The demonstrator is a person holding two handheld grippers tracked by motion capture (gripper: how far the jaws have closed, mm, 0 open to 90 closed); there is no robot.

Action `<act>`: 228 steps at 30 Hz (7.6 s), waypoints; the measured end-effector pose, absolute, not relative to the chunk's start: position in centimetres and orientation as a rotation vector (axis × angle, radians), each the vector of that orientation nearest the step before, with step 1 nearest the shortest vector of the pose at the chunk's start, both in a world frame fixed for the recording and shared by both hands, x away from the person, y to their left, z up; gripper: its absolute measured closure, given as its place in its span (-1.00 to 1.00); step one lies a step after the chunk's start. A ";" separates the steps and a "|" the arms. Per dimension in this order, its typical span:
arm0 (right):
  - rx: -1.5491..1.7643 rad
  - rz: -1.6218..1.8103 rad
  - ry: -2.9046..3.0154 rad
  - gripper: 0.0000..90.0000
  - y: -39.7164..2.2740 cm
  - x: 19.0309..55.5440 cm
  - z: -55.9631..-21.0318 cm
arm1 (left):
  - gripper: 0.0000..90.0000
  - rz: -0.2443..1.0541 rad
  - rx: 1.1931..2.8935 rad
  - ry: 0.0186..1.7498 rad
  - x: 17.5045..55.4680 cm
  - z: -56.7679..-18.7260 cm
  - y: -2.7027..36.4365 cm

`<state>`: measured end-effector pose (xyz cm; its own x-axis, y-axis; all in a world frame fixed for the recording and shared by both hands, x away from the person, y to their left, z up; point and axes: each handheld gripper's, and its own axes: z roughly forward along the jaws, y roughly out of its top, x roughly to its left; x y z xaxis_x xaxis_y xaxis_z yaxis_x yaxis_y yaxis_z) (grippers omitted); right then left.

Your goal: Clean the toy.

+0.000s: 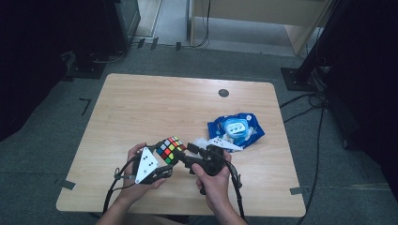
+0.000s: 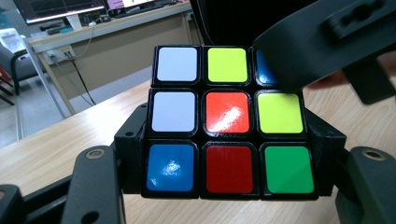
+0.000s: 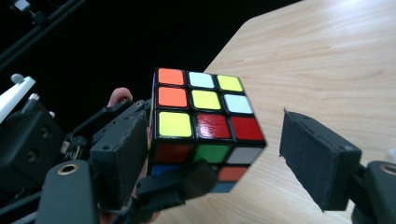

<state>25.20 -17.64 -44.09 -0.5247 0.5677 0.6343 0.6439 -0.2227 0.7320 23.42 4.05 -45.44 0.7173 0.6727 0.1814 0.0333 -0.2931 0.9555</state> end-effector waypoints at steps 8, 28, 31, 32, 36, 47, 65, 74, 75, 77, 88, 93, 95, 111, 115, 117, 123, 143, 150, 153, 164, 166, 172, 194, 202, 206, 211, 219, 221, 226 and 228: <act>-1.479 -1.857 -1.816 -0.30 -17.5 25.4 -44.8 | -0.25 0.667 1.767 0.551 23.1 -45.6 3.5; -1.559 -1.822 -1.898 -0.23 -20.9 26.2 -42.2 | -0.37 0.689 1.885 0.470 23.7 -46.2 4.1; -1.523 -1.796 -1.925 -0.23 -21.3 26.3 -41.9 | -0.37 0.695 1.889 0.475 23.8 -46.2 4.2; -1.517 -1.781 -1.929 -0.23 -21.3 26.3 -41.9 | -0.37 0.694 1.888 0.473 23.8 -46.2 4.2; -1.472 -1.733 -1.948 -0.23 -20.8 26.4 -42.1 | -0.37 0.699 1.886 0.457 23.7 -46.1 4.1; -1.429 -1.697 -1.981 -0.23 -20.2 26.5 -42.3 | -0.41 0.734 1.905 0.431 23.3 -46.0 3.8; -1.403 -1.619 -2.041 -0.24 -19.1 26.5 -42.8 | -0.58 0.724 1.895 0.367 22.4 -45.9 2.5; -1.396 -1.605 -2.080 -0.24 -18.6 26.4 -43.0 | -0.37 0.681 1.921 0.354 22.5 -46.2 2.3; -1.393 -1.595 -2.090 -0.24 -18.5 26.3 -42.9 | -0.35 0.678 1.924 0.351 22.4 -46.2 2.3; -1.389 -1.586 -2.098 -0.24 -18.4 26.3 -43.0 | -0.30 0.669 1.928 0.339 22.4 -46.2 2.3; -1.351 -1.644 -2.092 -0.27 -19.2 26.3 -42.1 | -0.25 0.645 1.892 0.421 23.3 -45.8 3.8; -1.367 -1.805 -2.090 -0.18 -20.6 26.2 -41.1 | -0.25 0.649 1.851 0.498 24.2 -45.5 5.5; -1.377 -1.832 -2.137 -0.16 -20.9 26.3 -41.2 | -0.25 0.644 1.840 0.518 24.4 -45.4 5.9; -1.516 -1.494 -2.767 -0.07 -19.7 28.7 -49.1 | -0.25 0.643 1.837 0.525 24.5 -45.4 5.9; -1.505 -1.414 -2.812 -0.04 -19.7 28.9 -50.0 | -0.25 0.642 1.837 0.523 24.4 -45.4 6.0; -1.492 -1.388 -2.816 0.01 -19.8 29.0 -50.3 | -0.25 0.644 1.838 0.520 24.4 -45.4 6.0; -1.455 -1.309 -2.870 0.30 -19.5 29.0 -51.4 | -0.25 0.644 1.839 0.518 24.4 -45.3 5.9; -1.394 -1.886 -2.586 0.96 -20.5 26.2 -44.2 | -0.25 0.636 1.847 0.500 24.2 -45.5 5.5; -1.239 -2.060 -2.499 0.95 -19.4 23.9 -40.6 | -0.25 0.623 1.860 0.484 24.0 -45.8 4.8; -1.169 -2.097 -2.472 0.96 -18.7 23.1 -39.9 | -0.25 0.616 1.865 0.475 23.8 -45.9 4.4; -1.094 -2.109 -2.466 0.95 -17.4 22.7 -40.3 | -0.25 0.606 1.859 0.411 22.6 -45.5 3.0; -1.094 -2.123 -2.475 0.95 -17.3 22.7 -40.7 | -0.25 0.610 1.862 0.414 22.6 -45.5 3.0; -1.168 -2.186 -2.516 0.95 -17.4 22.6 -41.4 | -0.25 0.584 1.829 0.441 22.6 -45.0 3.3; -1.340 -2.182 -2.459 0.94 -19.2 23.4 -41.2 | -0.24 0.593 1.853 0.513 23.9 -45.6 4.5; -1.131 -2.230 -2.412 0.93 -17.4 21.8 -40.1 | -0.24 0.582 1.845 0.478 23.2 -45.4 3.6; -1.181 -2.208 -2.401 0.93 -17.4 22.2 -41.0 | -0.24 0.582 1.830 0.456 22.9 -45.2 3.5; -1.248 -2.231 -2.437 0.93 -17.3 22.3 -41.8 | -0.24 0.583 1.811 0.457 22.9 -44.8 3.8; -1.249 -2.246 -2.625 0.92 -16.7 22.0 -42.5 | -0.24 0.586 1.827 0.455 22.8 -44.9 3.8; -1.289 -2.213 -2.677 0.92 -16.9 22.2 -43.0 | -0.24 0.588 1.821 0.453 22.7 -44.7 3.8; -1.382 -2.054 -2.746 0.91 -17.4 23.5 -44.8 | -0.24 0.588 1.793 0.451 22.7 -44.3 4.1; -1.426 -1.823 -2.898 0.89 -17.4 24.7 -46.2 | -0.24 0.583 1.780 0.456 22.8 -44.1 4.3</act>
